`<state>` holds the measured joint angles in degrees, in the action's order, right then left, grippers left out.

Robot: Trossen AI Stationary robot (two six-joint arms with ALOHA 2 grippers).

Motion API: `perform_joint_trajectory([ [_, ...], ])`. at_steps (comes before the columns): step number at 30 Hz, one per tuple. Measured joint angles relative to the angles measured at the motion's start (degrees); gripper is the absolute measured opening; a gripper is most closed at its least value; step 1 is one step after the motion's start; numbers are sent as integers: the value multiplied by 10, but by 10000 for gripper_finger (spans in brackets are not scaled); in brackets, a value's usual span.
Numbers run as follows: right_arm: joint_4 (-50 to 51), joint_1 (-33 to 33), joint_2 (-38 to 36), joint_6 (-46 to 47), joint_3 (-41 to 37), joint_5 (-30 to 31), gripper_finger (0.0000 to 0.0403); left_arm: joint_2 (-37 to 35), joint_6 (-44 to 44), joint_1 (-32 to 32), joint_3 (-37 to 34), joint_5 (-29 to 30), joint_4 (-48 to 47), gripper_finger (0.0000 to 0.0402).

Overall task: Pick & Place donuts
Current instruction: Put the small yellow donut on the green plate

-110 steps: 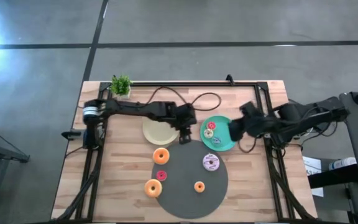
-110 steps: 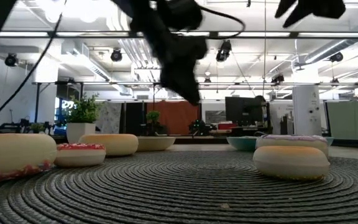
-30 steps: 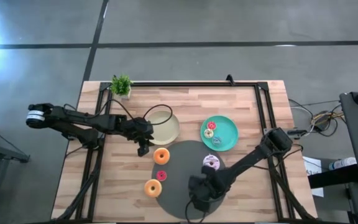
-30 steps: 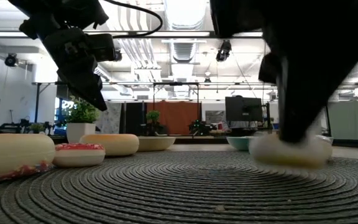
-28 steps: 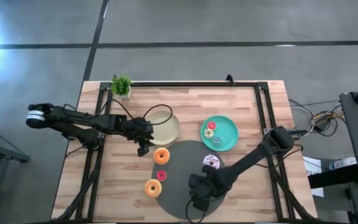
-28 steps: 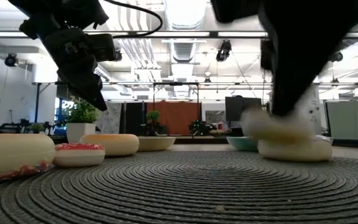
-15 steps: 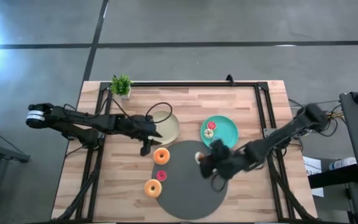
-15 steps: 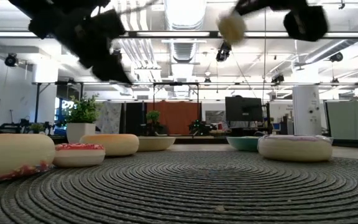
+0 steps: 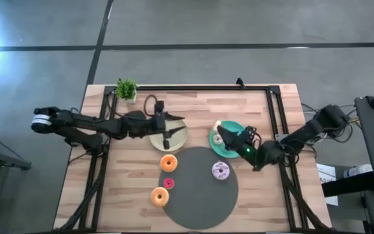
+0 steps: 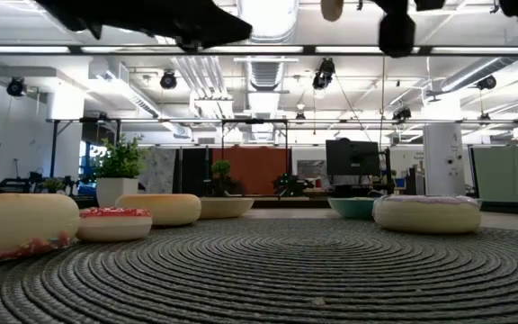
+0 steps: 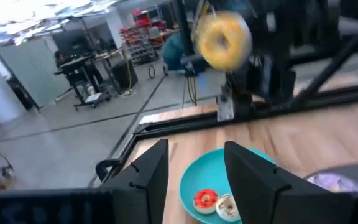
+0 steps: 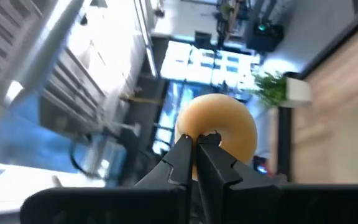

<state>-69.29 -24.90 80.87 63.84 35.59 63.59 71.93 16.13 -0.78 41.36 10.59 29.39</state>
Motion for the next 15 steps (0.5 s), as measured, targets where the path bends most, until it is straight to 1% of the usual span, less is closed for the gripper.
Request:
perform_joint_trajectory([
  [2,-5,15,6,-3,18,-3,9,37,26,-1,17,3,5,131],
  [3,-2,22,10,-4,28,-3,9,58,37,-1,28,13,7,131],
  [6,1,37,19,-13,55,-3,9,114,59,-3,69,73,33,131],
  [8,-1,45,26,-13,70,-4,9,143,60,-5,104,98,48,131],
  [13,0,47,45,9,84,-5,9,198,60,-7,180,98,45,131],
  [15,0,47,45,23,83,-5,9,203,59,-7,198,80,46,131],
])
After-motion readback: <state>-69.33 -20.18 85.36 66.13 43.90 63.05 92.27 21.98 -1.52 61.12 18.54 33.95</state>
